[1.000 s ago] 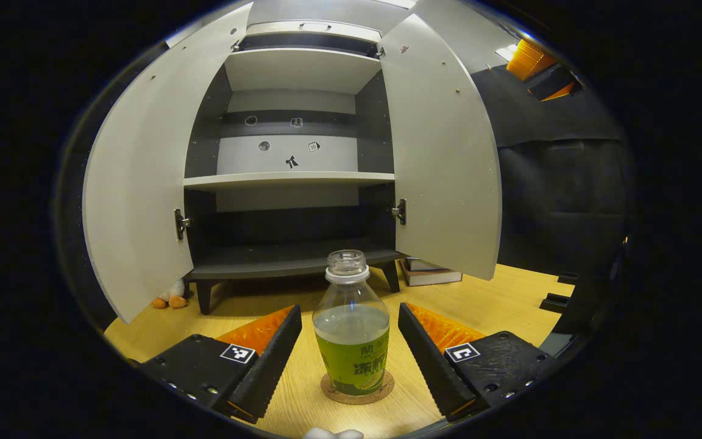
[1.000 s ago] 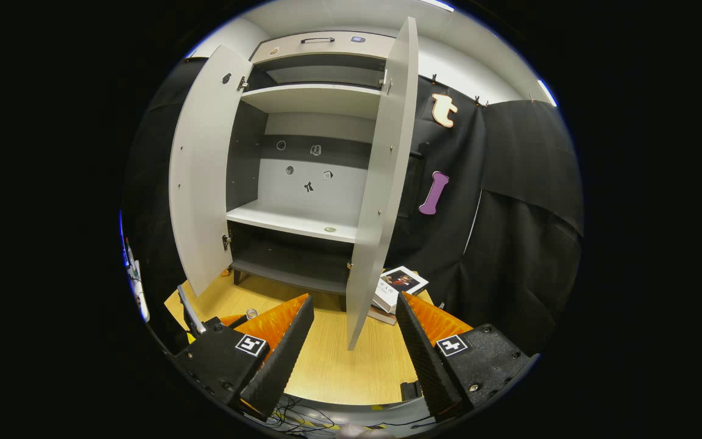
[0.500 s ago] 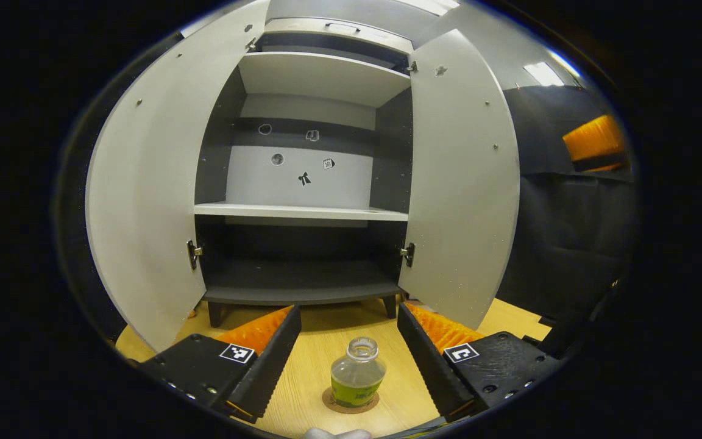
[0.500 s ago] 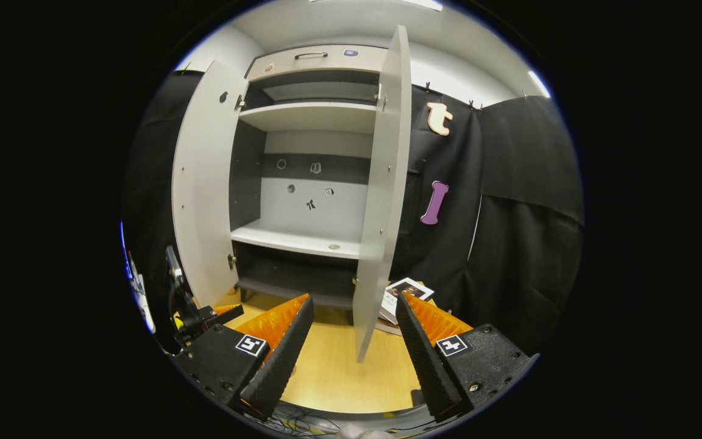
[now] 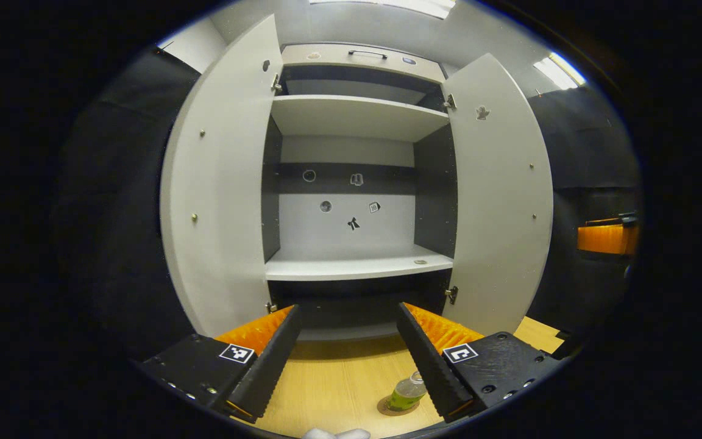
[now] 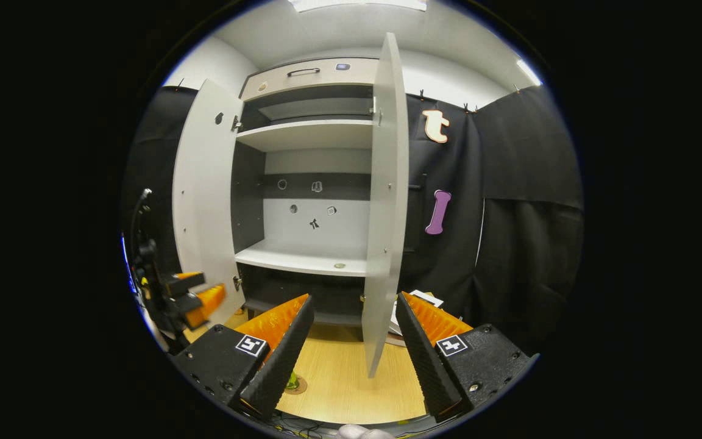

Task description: Grasp the bottle in the cabinet with the left hand and place it on the coaster, then close the right door with the right hand and the left door with the left hand.

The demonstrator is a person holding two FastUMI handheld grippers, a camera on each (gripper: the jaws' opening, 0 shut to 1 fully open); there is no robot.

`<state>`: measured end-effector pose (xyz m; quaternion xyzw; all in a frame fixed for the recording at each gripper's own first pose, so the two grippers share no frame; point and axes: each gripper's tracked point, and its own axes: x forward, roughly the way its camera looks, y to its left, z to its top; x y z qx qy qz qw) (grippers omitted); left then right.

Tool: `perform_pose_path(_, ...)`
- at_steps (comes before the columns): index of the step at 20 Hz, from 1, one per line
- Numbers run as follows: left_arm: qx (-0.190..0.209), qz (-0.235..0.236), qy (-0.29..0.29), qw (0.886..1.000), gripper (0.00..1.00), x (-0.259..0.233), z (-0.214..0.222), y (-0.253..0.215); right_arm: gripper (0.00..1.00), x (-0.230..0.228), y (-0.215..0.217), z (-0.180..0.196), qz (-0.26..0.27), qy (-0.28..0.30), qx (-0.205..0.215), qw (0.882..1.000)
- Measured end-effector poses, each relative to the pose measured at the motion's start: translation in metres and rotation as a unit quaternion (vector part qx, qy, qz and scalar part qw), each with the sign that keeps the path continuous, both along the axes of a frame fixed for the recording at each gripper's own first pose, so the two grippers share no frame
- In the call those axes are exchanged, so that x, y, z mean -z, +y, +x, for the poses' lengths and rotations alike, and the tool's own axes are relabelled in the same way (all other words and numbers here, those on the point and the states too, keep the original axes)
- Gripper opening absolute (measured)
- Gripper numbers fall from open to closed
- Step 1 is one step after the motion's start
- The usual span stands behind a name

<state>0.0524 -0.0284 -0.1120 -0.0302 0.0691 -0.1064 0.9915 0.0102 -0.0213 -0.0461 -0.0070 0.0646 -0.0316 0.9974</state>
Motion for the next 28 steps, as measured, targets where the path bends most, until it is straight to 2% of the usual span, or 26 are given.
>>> perform_pose_path(2,-0.02,0.009,0.002,1.0,0.96,-0.009,-0.014,0.026,0.83,-0.002,-0.011,0.006,0.002,-0.004,0.007,1.0)
perform_pose_path(3,-0.031,0.013,0.003,0.999,1.0,-0.011,-0.023,0.039,0.83,-0.003,-0.019,0.01,0.001,-0.006,0.014,1.0)
perform_pose_path(4,-0.04,0.016,0.003,0.999,0.96,-0.013,-0.031,0.048,0.83,-0.004,-0.028,0.014,-0.001,-0.008,0.022,1.0)
perform_pose_path(6,-0.055,0.014,0.0,0.998,0.96,-0.02,-0.041,0.06,0.83,-0.002,-0.047,0.021,-0.003,-0.006,0.035,0.999)
perform_pose_path(12,-0.083,0.013,0.002,0.996,0.96,-0.023,-0.053,0.061,0.83,-0.04,-0.146,0.052,-0.028,-0.034,0.09,0.995)
perform_pose_path(15,-0.091,0.005,0.0,0.996,0.96,-0.03,-0.053,0.049,0.83,-0.058,-0.183,0.08,-0.012,-0.04,0.1,0.994)
perform_pose_path(17,-0.101,0.002,0.0,0.995,0.99,-0.035,-0.052,0.044,0.83,-0.064,-0.185,0.101,0.001,-0.036,0.083,0.996)
perform_pose_path(18,-0.106,-0.003,0.0,0.994,0.96,-0.036,-0.052,0.042,0.83,-0.065,-0.18,0.111,0.002,-0.032,0.066,0.997)
perform_pose_path(20,-0.115,-0.011,0.001,0.993,0.97,-0.038,-0.053,0.036,0.83,-0.07,-0.168,0.125,-0.005,-0.034,0.036,0.999)
perform_pose_path(22,-0.126,-0.017,-0.003,0.992,0.96,-0.041,-0.057,0.034,0.83,-0.074,-0.153,0.132,0.005,-0.04,0.007,0.999)
perform_pose_path(24,-0.138,-0.017,-0.004,0.99,0.97,-0.042,-0.062,0.033,0.83,-0.073,-0.15,0.135,0.008,-0.04,-0.003,0.999)
perform_pose_path(25,-0.144,-0.016,-0.002,0.989,0.96,-0.041,-0.064,0.032,0.8,-0.073,-0.146,0.137,0.011,-0.037,-0.009,0.999)
perform_pose_path(26,-0.15,-0.016,-0.001,0.989,1.0,-0.04,-0.067,0.033,0.8,-0.072,-0.144,0.136,0.015,-0.032,-0.013,0.999)
perform_pose_path(28,-0.158,-0.019,0.001,0.987,0.96,-0.039,-0.073,0.034,0.79,-0.071,-0.132,0.137,0.008,-0.019,-0.028,0.999)
